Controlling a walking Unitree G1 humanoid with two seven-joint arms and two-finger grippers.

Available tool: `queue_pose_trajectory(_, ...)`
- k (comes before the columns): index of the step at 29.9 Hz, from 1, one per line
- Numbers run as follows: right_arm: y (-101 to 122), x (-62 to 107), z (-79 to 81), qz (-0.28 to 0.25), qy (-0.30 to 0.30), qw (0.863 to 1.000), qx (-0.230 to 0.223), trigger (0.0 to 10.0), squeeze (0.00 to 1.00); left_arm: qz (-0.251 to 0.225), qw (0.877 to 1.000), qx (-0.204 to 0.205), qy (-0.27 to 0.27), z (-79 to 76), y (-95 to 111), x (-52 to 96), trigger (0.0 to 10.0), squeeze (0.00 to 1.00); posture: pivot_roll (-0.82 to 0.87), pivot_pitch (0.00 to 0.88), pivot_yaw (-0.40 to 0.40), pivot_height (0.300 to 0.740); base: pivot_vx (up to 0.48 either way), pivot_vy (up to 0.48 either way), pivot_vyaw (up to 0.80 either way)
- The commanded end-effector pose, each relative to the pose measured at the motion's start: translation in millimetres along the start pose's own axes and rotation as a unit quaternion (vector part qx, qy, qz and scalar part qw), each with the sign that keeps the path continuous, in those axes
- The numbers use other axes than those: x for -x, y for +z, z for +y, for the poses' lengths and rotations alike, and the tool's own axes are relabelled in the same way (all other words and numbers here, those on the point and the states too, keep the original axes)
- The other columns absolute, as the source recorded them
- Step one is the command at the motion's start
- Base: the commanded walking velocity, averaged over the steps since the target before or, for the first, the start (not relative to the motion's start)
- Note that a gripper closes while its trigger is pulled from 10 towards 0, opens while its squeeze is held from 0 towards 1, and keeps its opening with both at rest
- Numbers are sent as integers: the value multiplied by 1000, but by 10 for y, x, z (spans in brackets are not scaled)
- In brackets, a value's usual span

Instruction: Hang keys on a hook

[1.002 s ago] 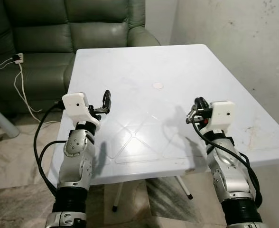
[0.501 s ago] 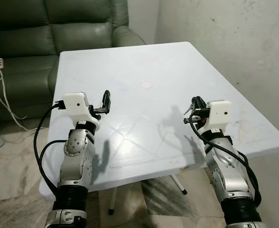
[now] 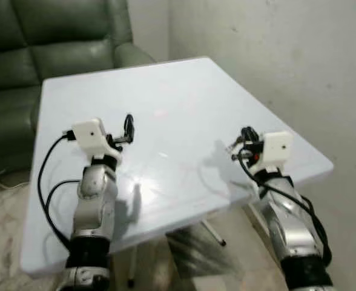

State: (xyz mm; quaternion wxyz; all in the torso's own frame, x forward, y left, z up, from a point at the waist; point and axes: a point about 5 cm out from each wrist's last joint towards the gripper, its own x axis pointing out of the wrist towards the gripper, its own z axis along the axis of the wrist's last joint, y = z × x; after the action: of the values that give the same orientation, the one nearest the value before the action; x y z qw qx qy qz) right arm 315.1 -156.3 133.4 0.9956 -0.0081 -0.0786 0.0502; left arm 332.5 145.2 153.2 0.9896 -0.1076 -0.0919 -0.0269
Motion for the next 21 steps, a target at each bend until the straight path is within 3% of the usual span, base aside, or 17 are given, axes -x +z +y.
queue_pose_trajectory(1,57,-22,22,-11,1,1000,-1,10000,0,-3,1000,-11,3,29,30,-2,10000,0,-21,0,-29,740,0,0,-719)
queue_pose_trajectory(21,46,8,28,-5,5,1000,1,10000,0,6,1000,-8,5,23,-10,43,10000,0,-20,0,-30,740,0,0,-718)
